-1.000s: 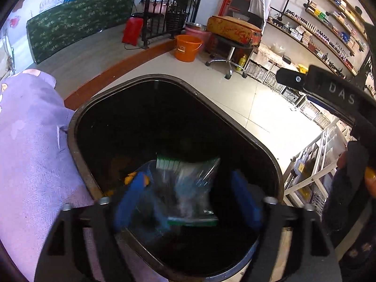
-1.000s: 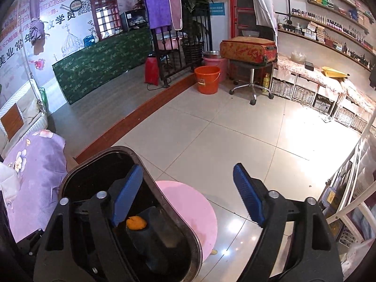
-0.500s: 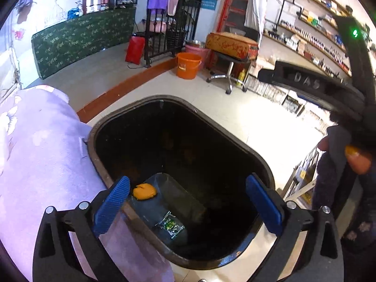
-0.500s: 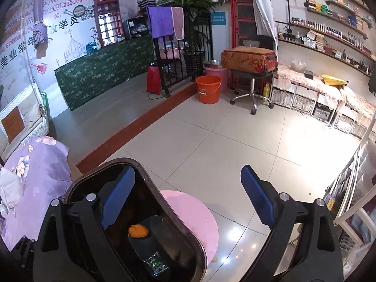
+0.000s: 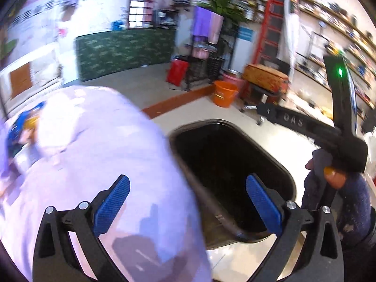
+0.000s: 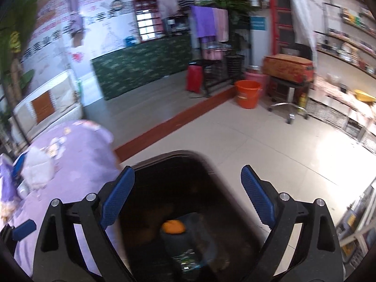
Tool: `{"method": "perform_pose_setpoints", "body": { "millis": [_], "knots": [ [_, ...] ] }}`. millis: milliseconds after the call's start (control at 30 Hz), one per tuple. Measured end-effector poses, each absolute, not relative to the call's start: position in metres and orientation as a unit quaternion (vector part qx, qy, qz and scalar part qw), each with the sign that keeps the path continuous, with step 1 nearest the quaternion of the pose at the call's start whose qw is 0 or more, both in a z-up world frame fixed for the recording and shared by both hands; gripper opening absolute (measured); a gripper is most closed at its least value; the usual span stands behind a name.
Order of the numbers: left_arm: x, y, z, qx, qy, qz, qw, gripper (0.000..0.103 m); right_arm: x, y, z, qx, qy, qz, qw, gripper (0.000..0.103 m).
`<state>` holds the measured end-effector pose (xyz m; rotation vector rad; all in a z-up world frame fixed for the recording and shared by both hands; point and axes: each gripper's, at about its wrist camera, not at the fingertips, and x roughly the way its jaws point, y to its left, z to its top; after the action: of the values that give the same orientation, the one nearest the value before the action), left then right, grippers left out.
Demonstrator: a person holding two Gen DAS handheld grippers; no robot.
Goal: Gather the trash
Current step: 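Move both tools back to the table toward the tissue and purple bag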
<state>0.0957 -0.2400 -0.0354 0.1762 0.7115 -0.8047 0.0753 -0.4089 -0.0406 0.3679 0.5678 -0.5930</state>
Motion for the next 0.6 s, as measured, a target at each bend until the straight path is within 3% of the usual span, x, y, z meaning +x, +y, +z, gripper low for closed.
{"method": "perform_pose_setpoints", "body": {
  "millis": [600],
  "knots": [
    [0.158, -0.012, -0.020, -0.076, 0.350, -0.113, 0.927, 0.097, 0.182, -0.211, -0.040, 0.150, 0.327, 0.039, 0.932, 0.091]
  ]
}}
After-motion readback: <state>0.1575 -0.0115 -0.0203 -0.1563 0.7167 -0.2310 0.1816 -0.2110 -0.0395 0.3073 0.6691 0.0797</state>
